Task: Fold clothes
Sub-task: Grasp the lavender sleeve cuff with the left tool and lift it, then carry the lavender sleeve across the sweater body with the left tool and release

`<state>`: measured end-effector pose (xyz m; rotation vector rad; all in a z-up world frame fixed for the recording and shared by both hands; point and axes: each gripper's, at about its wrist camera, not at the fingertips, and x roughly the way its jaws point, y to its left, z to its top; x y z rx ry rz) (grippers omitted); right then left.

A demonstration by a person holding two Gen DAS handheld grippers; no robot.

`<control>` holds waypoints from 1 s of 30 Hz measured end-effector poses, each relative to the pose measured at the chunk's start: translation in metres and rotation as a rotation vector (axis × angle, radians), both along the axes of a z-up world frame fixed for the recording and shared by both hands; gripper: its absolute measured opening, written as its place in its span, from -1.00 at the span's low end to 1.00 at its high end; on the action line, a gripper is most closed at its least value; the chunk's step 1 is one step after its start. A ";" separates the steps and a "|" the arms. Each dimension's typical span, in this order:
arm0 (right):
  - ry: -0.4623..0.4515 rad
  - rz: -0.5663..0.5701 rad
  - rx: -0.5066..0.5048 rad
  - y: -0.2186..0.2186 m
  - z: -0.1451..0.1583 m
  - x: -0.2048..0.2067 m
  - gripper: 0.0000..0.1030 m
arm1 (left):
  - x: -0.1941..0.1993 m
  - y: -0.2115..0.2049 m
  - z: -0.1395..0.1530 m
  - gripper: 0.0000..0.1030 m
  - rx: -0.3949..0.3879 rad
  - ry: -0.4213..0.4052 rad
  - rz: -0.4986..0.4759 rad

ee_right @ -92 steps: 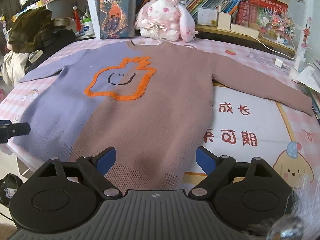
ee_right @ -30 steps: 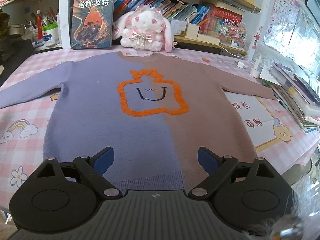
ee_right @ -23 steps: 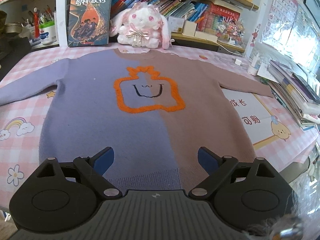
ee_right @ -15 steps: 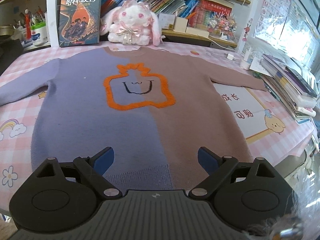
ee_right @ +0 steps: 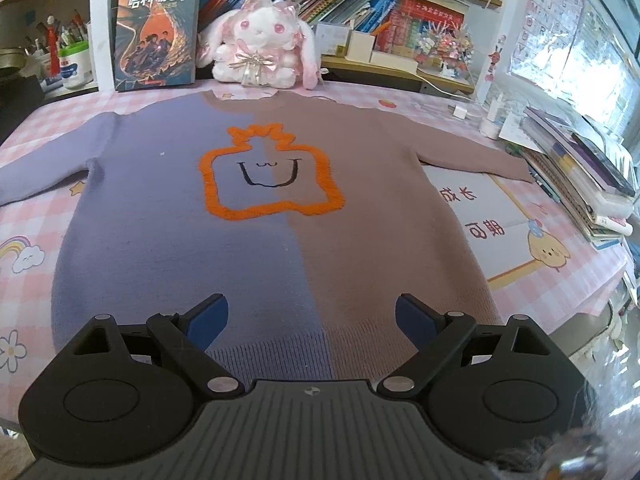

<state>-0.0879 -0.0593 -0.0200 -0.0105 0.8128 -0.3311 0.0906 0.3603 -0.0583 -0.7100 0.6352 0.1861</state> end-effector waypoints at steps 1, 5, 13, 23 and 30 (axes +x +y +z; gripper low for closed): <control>-0.001 0.003 0.003 -0.002 0.000 0.000 0.76 | -0.001 -0.003 0.005 -0.93 0.008 -0.016 -0.012; -0.004 0.017 0.018 -0.009 -0.002 0.003 0.76 | -0.004 -0.020 0.024 -0.94 0.029 -0.075 -0.046; -0.023 0.097 0.048 -0.038 -0.006 0.015 0.76 | -0.005 -0.073 0.063 -0.94 0.075 -0.180 -0.090; -0.062 0.290 0.103 -0.117 0.003 0.038 0.76 | 0.011 -0.182 0.102 -0.94 0.122 -0.251 -0.113; -0.060 0.373 0.164 -0.176 0.002 0.054 0.76 | 0.032 -0.274 0.116 -0.94 0.175 -0.269 -0.171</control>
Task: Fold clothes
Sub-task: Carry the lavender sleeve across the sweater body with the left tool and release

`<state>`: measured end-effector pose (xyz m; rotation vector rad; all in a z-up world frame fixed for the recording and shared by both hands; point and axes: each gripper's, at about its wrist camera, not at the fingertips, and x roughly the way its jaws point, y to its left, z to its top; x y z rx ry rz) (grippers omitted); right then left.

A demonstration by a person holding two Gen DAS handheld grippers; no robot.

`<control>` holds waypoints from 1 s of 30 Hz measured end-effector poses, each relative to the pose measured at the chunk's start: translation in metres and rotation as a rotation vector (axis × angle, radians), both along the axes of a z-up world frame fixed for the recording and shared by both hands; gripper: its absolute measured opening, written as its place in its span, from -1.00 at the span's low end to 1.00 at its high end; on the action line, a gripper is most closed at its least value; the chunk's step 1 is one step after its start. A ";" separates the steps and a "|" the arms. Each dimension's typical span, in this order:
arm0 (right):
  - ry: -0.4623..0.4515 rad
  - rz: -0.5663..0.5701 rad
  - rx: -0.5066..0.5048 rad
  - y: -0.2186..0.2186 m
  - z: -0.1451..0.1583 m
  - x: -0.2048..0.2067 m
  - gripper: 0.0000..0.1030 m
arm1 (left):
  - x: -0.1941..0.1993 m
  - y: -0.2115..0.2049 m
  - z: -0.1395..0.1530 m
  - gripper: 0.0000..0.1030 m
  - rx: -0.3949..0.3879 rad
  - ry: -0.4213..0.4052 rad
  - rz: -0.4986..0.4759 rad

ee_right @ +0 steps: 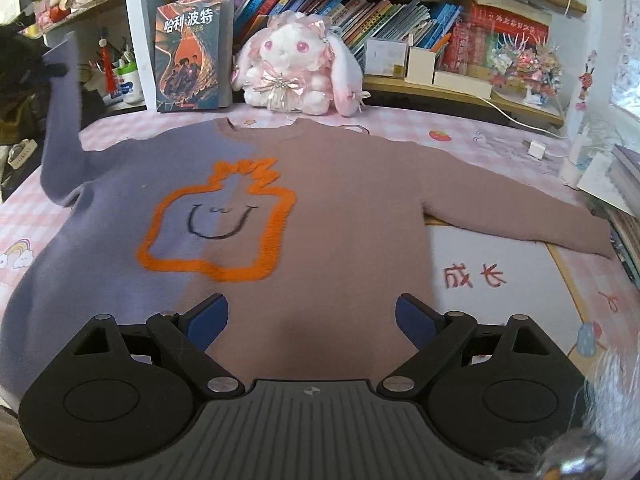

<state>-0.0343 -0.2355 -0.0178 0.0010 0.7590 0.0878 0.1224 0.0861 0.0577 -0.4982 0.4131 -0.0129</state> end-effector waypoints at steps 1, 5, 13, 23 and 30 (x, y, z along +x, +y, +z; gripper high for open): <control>0.003 0.011 0.009 -0.006 -0.001 0.002 0.76 | 0.003 -0.012 0.001 -0.94 0.008 0.000 -0.009; 0.015 0.049 0.033 -0.026 -0.004 0.005 0.76 | 0.014 -0.058 -0.001 -0.94 0.038 0.012 -0.047; 0.033 0.040 0.072 -0.060 -0.009 0.007 0.76 | 0.029 -0.120 -0.018 -0.94 0.088 0.058 -0.128; 0.049 0.004 0.098 -0.081 -0.017 0.009 0.76 | 0.036 -0.182 -0.044 -0.94 0.143 0.120 -0.239; 0.052 -0.005 0.095 -0.084 -0.018 0.008 0.76 | 0.028 -0.202 -0.058 -0.94 0.155 0.154 -0.306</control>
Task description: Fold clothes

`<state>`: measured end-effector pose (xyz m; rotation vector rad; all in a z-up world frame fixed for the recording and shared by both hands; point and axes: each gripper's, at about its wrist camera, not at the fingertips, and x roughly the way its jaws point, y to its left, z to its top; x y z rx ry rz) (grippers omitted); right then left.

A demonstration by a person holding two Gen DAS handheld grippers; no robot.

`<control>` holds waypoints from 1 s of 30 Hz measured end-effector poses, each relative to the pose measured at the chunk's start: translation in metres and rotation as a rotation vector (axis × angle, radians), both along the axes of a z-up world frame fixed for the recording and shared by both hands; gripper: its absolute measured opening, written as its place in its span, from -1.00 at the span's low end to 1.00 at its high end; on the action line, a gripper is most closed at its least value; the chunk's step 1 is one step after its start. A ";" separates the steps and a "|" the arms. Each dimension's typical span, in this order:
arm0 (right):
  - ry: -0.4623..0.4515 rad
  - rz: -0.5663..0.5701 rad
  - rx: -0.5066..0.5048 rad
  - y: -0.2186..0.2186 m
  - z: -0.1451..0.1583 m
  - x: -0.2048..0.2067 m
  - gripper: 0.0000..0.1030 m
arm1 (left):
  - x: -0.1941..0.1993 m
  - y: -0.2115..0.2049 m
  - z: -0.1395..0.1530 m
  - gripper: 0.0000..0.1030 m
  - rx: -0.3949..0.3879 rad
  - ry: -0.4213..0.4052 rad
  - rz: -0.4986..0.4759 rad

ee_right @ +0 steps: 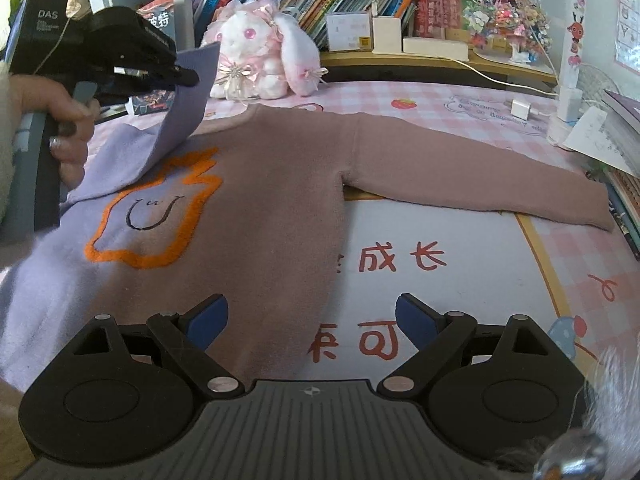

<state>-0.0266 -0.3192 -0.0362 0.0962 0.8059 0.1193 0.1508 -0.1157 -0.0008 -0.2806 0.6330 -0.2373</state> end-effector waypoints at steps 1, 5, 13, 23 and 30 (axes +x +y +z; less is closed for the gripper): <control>0.002 -0.004 0.001 -0.001 0.000 -0.001 0.76 | -0.001 -0.001 -0.002 -0.93 0.003 0.006 -0.005; 0.005 -0.007 0.001 -0.002 -0.001 -0.004 0.76 | 0.002 -0.010 -0.012 -0.87 0.025 0.049 -0.018; 0.008 -0.017 -0.005 -0.003 0.000 -0.009 0.76 | -0.015 -0.013 -0.020 0.37 -0.031 0.133 -0.098; 0.032 0.017 0.019 0.005 -0.005 -0.007 0.76 | -0.074 0.089 -0.020 0.37 0.105 0.115 0.112; 0.058 -0.055 0.027 0.009 -0.008 -0.010 0.71 | -0.102 0.167 -0.029 0.37 0.239 0.174 0.262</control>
